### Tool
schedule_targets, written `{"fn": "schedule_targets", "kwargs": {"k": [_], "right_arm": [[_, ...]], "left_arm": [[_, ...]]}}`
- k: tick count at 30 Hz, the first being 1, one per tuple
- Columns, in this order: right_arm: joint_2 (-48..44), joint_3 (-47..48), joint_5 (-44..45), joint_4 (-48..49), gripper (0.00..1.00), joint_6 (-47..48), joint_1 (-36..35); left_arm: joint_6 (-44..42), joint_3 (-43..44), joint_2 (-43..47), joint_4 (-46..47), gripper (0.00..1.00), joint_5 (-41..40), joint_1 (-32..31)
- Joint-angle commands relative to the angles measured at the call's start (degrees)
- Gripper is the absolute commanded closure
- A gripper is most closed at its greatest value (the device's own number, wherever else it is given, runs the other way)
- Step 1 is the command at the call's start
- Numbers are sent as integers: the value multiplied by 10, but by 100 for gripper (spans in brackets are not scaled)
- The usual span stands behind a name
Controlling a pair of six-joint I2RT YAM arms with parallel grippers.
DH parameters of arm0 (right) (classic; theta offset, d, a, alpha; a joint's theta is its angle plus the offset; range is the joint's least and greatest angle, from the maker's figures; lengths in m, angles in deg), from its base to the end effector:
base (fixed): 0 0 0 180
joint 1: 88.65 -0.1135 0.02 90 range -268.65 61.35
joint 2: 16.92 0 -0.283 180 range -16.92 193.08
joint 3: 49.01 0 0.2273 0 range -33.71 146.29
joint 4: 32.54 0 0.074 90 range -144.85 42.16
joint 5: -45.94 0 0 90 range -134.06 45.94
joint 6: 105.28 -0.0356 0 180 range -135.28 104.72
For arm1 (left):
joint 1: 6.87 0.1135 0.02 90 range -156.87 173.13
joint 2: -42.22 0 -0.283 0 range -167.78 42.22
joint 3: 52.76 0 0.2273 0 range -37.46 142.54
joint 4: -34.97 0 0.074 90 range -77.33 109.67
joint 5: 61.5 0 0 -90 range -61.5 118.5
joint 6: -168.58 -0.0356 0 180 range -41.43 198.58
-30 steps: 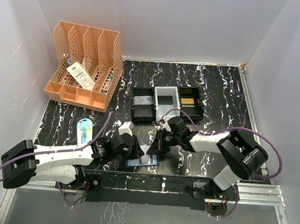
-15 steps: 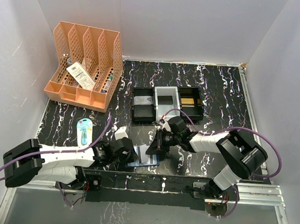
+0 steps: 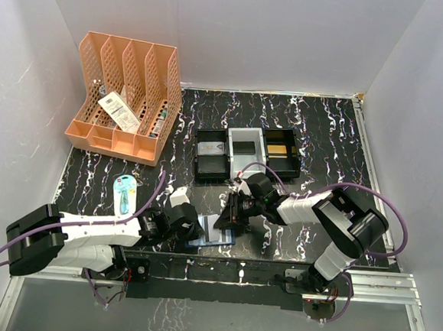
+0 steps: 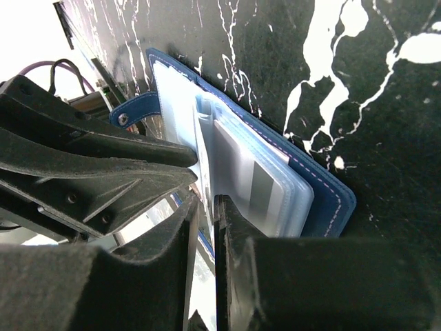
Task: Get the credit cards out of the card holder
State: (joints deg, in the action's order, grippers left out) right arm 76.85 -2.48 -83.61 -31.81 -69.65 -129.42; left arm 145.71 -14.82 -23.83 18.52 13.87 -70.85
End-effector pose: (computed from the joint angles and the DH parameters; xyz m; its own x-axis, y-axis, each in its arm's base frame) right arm 0.1842 0.1887 0.1554 -0.9991 -0.0340 -0.0254 -0.0401 0.5585 0.8285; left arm 0.0883 -0.1604 0.1889 -0.8480 -0.2951 -0.4402 0.0236 0.8088 -0.5876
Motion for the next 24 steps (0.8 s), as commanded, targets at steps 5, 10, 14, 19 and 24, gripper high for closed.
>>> {"fn": "schedule_targets", "kwargs": {"k": [5,10,14,19,24], "right_arm": [[13,2,18,76,81,-42,-31],[11,-16,57,104,91,-71,-41],[-6,-14,68,67,100,-50,-41],[-36,1,69,0,100,-9,-39],[-63,14,74,-57,99,11,-36]], "left_arm": [[5,-4,17,-41,82,-30,-3],[8,-3,25,-51,82,-35,-2],[11,-2,33,-64,82,-41,-3],[17,4,45,-100,83,-54,-3],[20,3,69,-118,83,-63,-3]]}}
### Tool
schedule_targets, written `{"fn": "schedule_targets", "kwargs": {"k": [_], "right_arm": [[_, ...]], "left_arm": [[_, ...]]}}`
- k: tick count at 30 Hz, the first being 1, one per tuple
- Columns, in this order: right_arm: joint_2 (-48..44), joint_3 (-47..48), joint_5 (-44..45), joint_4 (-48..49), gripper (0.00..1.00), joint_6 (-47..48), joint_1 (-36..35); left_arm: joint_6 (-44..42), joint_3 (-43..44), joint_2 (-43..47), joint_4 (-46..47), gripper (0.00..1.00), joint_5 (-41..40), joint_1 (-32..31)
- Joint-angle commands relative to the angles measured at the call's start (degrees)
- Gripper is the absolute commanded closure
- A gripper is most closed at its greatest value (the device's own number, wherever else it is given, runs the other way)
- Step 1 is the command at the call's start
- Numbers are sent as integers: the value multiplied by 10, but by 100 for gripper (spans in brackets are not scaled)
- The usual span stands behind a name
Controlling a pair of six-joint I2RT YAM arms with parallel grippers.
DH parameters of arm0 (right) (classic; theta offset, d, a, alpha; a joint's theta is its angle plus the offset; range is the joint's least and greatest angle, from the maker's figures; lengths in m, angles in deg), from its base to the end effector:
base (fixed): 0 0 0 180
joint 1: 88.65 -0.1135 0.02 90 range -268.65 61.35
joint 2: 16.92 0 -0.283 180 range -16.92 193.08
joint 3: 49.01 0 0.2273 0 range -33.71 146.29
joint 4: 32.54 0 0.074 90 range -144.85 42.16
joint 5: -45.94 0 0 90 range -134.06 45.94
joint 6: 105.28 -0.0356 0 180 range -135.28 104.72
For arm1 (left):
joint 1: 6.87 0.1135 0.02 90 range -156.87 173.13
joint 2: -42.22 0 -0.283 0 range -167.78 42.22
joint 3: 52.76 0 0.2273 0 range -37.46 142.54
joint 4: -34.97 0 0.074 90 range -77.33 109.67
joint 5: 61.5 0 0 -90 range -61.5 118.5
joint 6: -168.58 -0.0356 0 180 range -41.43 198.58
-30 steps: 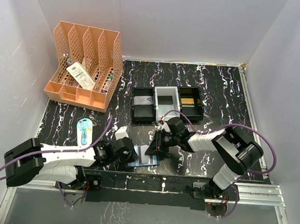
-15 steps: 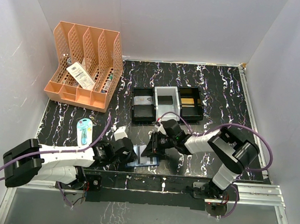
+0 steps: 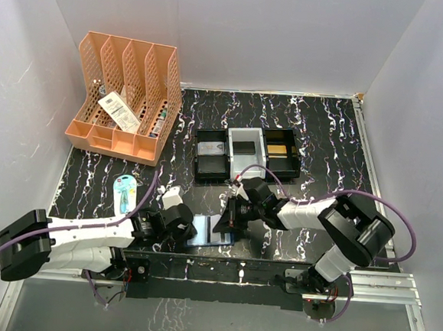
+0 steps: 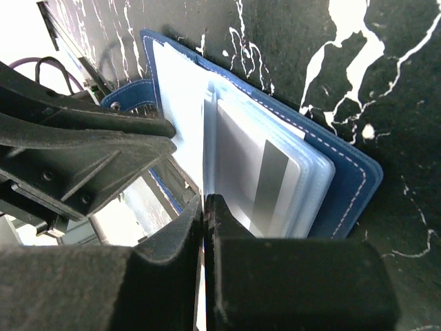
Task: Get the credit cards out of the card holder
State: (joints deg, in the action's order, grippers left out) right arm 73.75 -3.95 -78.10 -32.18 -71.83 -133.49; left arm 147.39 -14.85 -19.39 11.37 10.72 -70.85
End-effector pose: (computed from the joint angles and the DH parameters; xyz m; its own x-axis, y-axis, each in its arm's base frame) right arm 0.1669 0.1941 0.1605 -0.9983 -0.0176 -0.0564 -0.0559 0.5885 0.8065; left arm 0.0829 -0.1451 0.1918 -0.8297 -0.3243 -0.4544 -0.0241 0.8340 -0.5512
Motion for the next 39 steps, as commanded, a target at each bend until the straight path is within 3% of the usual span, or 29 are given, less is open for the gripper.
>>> {"fn": "schedule_targets", "kwargs": {"k": [1,12,19,27,32,39], "right_arm": [[-36,30,24,-68,99,41,5],[-60,26,11,-57,99,27,7],[-54,37,0,-45,99,26,7],[-17,54,-10,-45,99,30,7],[-47,57,42,-91,99,44,6],[-74,56,49,-112,99,56,7]], "left_arm": [[2,4,31,-47,83,-31,-3],[-40,40,61,-33,79,-12,-3],[-70,56,46,21,70,18,-3],[-61,60,22,21,70,12,-3],[-48,53,5,27,72,11,-3],[-52,58,-10,36,72,14,-3]]}}
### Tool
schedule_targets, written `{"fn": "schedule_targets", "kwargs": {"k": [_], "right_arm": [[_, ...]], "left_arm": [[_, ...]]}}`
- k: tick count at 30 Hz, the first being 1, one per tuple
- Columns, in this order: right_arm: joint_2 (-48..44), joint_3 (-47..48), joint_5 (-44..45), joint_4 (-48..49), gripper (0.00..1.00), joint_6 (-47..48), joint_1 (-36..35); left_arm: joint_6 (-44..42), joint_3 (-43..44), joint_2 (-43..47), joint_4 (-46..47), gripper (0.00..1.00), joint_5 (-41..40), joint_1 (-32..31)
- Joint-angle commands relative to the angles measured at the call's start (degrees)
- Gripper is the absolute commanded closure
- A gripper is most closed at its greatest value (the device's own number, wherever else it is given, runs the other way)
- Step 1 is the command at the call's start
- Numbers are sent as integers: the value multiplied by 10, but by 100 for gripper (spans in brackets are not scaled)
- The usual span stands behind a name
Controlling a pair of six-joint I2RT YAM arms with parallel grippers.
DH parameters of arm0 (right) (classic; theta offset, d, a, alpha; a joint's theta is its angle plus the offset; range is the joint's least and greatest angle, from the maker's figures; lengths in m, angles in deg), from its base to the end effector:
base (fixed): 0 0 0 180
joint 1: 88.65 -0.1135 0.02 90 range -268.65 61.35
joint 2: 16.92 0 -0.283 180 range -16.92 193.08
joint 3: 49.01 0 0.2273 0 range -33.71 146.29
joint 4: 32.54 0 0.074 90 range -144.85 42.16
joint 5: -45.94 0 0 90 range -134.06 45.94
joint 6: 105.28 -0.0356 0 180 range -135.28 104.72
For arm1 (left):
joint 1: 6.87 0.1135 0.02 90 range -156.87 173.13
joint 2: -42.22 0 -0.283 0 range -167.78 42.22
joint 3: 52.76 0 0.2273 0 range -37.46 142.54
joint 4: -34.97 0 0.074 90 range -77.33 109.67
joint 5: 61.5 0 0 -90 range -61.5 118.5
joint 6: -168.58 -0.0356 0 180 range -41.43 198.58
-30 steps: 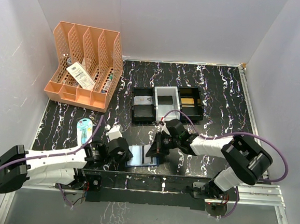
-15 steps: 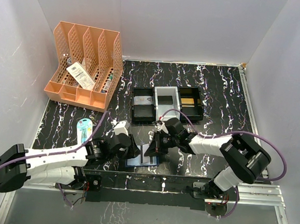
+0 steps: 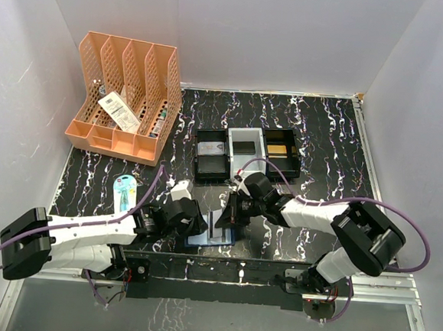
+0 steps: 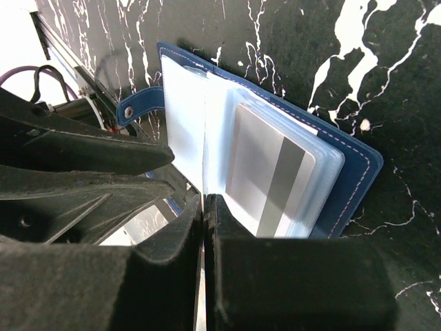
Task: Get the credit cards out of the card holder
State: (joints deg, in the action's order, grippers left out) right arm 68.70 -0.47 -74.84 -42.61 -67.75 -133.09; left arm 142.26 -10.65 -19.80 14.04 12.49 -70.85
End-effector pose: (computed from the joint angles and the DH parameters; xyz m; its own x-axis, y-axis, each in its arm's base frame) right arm 0.1663 0.1886 0.1820 -0.9930 -0.0195 -0.1168 -0.1027 0.6323 0.7679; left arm 0.0890 -0.1600 0.2152 -0.8194 -0.2855 -0.4971 0.0853 0.7968 -0.5981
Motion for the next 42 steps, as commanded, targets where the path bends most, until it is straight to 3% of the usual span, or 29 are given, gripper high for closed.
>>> {"fn": "schedule_targets", "kwargs": {"k": [1,15,29,31,37,42], "right_arm": [[-22,20,16,-11,99,16,3],[54,12,-12,43,100,-3,3],[8,7,-9,20,97,10,5],[13,3,-14,30,94,3,5],[7,9,10,9,71,6,6],[-5,16,50,-23,72,5,6]], "left_arm": [[0,17,-8,8,73,-3,-3],[-1,35,-32,18,73,15,-3],[20,31,-73,9,78,2,-2],[19,26,-87,23,80,9,-2],[33,16,-109,17,82,5,-2],[34,12,-102,6,83,1,-2]]}}
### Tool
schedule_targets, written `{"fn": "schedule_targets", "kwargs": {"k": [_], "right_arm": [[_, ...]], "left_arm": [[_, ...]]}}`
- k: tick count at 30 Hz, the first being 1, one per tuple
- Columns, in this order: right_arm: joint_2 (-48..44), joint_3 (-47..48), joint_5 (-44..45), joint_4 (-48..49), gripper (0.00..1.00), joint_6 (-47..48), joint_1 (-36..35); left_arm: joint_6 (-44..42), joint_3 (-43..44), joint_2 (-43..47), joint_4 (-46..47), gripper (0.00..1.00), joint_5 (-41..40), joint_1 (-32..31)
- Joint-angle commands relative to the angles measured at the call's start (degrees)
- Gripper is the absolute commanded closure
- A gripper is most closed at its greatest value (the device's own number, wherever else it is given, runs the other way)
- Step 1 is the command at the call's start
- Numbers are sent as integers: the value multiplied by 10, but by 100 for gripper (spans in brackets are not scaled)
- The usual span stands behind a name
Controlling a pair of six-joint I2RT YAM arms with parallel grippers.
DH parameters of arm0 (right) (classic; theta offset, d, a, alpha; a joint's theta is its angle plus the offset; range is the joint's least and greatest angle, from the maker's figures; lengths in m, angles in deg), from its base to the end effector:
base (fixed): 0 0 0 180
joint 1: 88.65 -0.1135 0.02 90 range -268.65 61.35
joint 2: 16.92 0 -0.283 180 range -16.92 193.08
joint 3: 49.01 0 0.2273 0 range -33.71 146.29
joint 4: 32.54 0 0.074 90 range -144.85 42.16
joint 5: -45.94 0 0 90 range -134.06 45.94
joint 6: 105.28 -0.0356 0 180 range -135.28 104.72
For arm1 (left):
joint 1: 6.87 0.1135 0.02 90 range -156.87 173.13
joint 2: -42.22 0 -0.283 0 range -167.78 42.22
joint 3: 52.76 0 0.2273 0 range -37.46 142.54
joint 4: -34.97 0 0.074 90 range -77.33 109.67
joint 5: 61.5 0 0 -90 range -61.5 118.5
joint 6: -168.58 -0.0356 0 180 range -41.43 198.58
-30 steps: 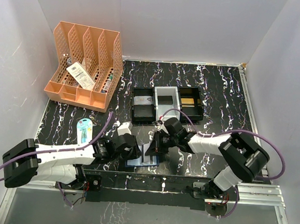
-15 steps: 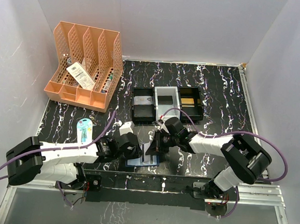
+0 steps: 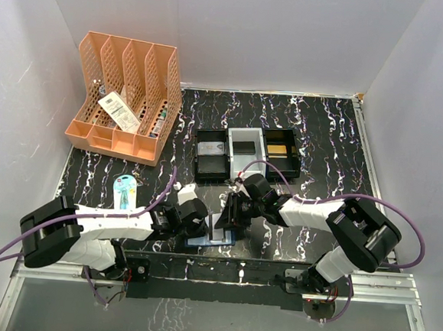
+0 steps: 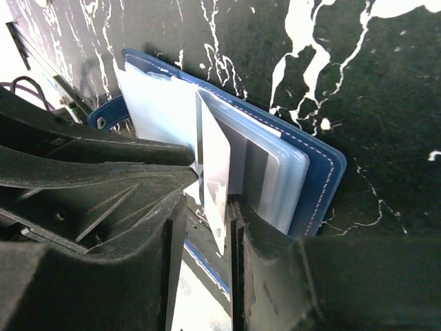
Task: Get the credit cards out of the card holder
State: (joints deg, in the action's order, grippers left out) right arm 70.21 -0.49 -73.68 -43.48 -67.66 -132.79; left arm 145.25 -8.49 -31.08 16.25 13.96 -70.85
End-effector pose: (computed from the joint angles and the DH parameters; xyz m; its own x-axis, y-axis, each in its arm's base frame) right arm 0.1683 0.1878 0.1744 -0.9952 -0.0062 -0.0981 -0.0775 0.6643 0.7435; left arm 0.1003 -0.1851 0.1940 -0.8593 -0.2658 -0.4369 0.0170 0.8390 -0.5438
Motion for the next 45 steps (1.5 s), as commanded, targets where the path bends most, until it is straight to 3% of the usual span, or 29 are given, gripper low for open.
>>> {"fn": "schedule_targets", "kwargs": {"k": [1,7,14,17,24,28,37,45], "right_arm": [[-24,14,39,-11,75,0,2],[-21,-4,6,44,91,-28,2],[-4,-3,7,52,89,-30,2],[-10,6,10,42,100,-21,2],[-70,35,79,-40,100,18,3],[-88,34,70,-42,100,23,5],[-166,32,117,-45,100,66,5],[-241,36,183,-14,100,181,5]], "left_arm": [[4,-11,13,-16,83,-14,-2],[2,-15,18,-6,83,-13,-1],[4,-23,27,0,83,-10,-2],[5,-26,37,-2,83,-12,-2],[-6,-15,81,-38,74,-21,-1],[-28,-5,106,-50,69,-13,11],[-118,56,139,-119,53,54,106],[-216,118,153,-195,13,82,220]]}}
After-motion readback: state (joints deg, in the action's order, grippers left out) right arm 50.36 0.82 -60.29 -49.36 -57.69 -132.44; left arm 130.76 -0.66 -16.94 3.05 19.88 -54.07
